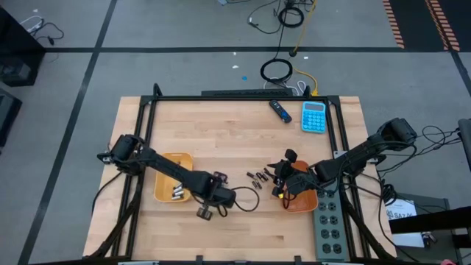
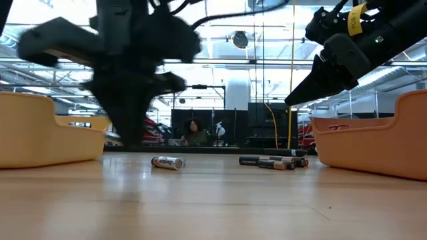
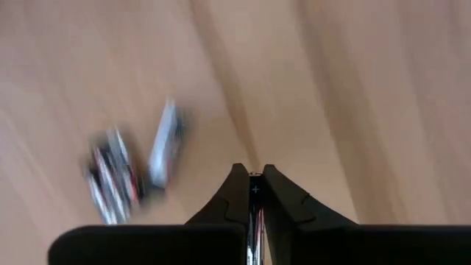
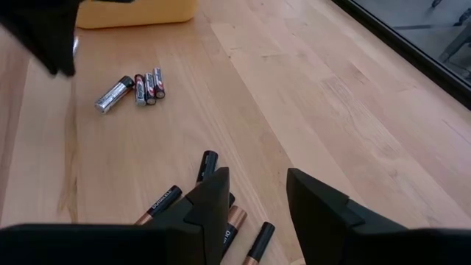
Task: Sort batteries
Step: Put the white battery into the yellow bin
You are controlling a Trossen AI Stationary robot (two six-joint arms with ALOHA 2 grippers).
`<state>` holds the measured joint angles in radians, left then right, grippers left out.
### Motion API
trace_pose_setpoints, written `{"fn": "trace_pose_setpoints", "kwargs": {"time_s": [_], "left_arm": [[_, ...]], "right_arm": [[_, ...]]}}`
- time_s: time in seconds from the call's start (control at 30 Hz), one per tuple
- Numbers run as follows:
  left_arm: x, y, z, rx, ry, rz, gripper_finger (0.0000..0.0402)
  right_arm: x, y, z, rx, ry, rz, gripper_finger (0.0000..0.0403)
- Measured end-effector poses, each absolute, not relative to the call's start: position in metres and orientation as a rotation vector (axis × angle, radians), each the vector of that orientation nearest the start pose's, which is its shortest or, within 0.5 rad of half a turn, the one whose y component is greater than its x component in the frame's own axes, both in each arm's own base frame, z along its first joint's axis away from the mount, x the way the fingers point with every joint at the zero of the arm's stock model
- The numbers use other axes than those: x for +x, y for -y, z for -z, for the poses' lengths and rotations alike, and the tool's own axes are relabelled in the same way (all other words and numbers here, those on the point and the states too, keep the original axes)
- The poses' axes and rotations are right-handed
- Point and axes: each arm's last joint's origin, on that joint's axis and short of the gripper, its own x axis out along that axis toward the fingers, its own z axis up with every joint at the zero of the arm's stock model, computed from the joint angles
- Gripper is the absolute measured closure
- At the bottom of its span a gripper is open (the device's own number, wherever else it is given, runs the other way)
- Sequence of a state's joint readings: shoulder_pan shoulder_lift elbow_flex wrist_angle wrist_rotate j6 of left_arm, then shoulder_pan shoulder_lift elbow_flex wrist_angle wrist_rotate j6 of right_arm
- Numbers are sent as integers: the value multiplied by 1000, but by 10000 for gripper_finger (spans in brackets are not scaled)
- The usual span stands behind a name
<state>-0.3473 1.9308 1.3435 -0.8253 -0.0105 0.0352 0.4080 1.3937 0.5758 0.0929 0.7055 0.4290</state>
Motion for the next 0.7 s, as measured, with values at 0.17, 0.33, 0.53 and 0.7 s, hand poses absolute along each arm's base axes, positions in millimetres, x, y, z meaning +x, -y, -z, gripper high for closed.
{"fn": "trace_pose_setpoints", "kwargs": {"time_s": [0.17, 0.33, 0.53, 0.7], "left_arm": [[322, 117, -176, 225, -1666, 214, 382], [302, 110, -181, 223, -1884, 125, 382], [296, 107, -184, 243, -1949, 78, 382], [292, 101, -187, 296, -1974, -81, 373]], "right_arm": [[239, -83, -166, 28, -539, 407, 273], [239, -83, -166, 29, -539, 407, 273], [239, -83, -166, 29, -539, 407, 273], [239, -83, -166, 29, -539, 406, 273]]}}
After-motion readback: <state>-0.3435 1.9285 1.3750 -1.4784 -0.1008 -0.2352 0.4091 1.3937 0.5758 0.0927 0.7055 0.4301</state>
